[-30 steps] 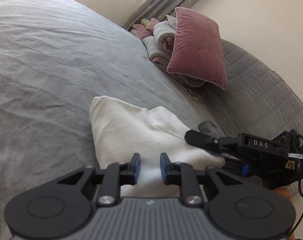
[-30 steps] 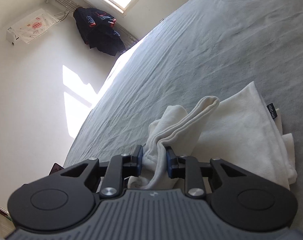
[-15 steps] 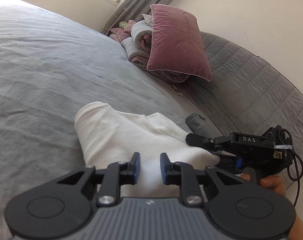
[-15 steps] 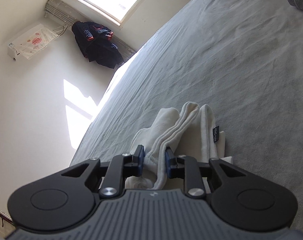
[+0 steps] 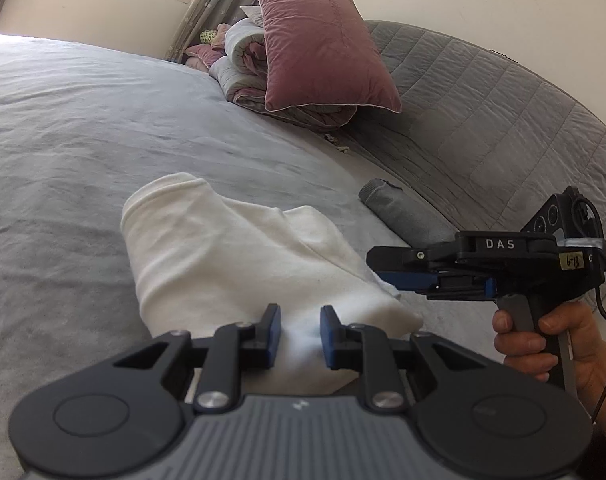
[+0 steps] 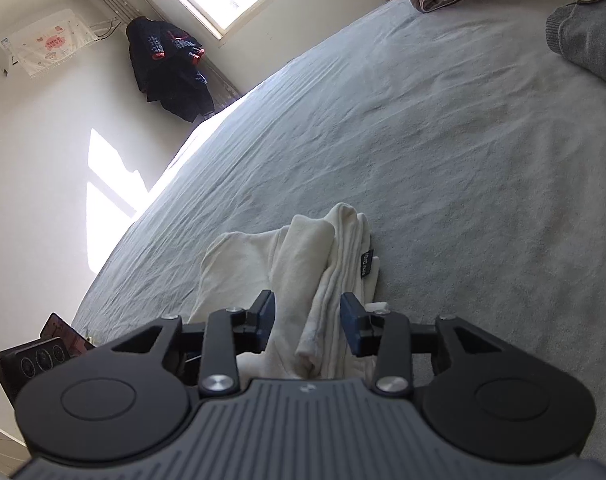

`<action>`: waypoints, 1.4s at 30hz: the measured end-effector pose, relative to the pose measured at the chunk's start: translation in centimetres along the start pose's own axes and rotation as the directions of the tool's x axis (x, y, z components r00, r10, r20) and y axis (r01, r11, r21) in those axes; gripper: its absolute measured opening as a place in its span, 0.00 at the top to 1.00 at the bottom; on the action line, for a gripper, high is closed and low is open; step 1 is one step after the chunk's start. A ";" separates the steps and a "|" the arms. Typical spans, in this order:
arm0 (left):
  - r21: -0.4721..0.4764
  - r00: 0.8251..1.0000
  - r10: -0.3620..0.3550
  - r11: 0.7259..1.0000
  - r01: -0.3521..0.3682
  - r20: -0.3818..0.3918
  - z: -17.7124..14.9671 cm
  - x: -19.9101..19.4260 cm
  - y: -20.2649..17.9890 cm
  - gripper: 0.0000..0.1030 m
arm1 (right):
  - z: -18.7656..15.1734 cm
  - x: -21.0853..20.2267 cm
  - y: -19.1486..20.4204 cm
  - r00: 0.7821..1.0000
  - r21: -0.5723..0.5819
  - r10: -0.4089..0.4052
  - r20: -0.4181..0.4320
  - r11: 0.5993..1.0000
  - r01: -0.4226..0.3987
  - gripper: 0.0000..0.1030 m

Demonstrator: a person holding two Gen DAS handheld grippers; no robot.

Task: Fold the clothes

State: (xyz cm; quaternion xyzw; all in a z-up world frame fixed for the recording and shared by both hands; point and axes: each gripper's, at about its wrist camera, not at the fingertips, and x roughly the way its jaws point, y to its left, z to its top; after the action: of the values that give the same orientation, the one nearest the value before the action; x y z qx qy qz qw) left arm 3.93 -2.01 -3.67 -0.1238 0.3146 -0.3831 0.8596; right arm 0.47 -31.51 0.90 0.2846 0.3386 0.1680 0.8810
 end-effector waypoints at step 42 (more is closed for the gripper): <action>0.124 0.998 0.057 0.991 -0.056 -0.005 0.1 -1.3 -0.3 0.79 | -3.6 1.8 4.5 0.976 -0.412 -0.219 -0.003 0.889 0.198 0.73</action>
State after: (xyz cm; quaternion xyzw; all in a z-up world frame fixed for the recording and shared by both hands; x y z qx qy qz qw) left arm 3.15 -1.31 -2.88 -0.0598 0.2974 -0.3781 0.8747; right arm -1.23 -25.70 0.55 0.0517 0.3461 0.1467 0.9252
